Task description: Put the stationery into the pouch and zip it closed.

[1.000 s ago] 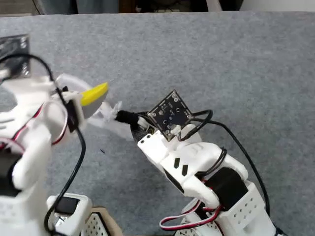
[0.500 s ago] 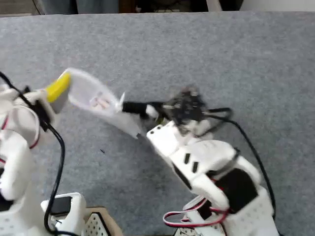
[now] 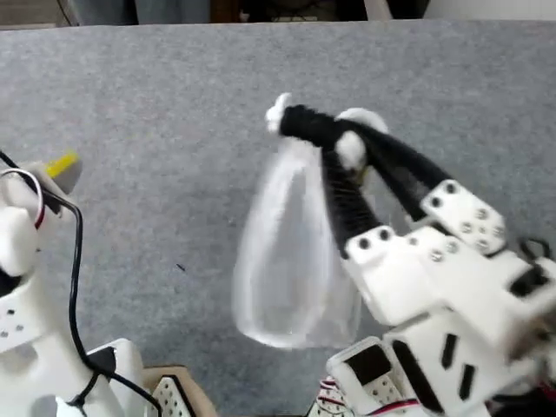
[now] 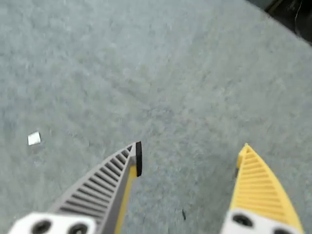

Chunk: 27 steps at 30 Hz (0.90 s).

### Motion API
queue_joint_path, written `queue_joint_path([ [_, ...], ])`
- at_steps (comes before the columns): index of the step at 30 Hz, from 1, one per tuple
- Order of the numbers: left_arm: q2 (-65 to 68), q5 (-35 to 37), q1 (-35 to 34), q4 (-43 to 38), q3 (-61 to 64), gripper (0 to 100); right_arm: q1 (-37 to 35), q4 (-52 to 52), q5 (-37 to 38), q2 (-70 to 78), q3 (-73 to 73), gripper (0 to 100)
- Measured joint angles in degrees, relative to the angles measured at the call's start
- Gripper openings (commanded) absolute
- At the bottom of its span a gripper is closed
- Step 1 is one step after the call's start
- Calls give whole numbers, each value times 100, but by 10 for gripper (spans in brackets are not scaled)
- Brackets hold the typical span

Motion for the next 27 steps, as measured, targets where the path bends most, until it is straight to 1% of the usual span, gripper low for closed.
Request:
queue_joint_path([
  [6, 0, 0, 123, 105, 308, 326, 123, 264, 0, 18, 132, 12],
  [11, 0, 9, 264, 114, 308, 326, 123, 299, 0, 88, 809, 12],
  [14, 0, 18, 457, 114, 387, 326, 114, 501, 0, 88, 1257, 12],
  [19, 0, 0, 844, 114, 642, 326, -369, 932, -176, 35, 1925, 12],
  [22, 0, 0, 897, 114, 659, 326, -677, 958, -193, 79, 2066, 12],
  [27, 0, 9, 897, 114, 747, 326, -1398, 958, -193, 62, 2075, 12],
])
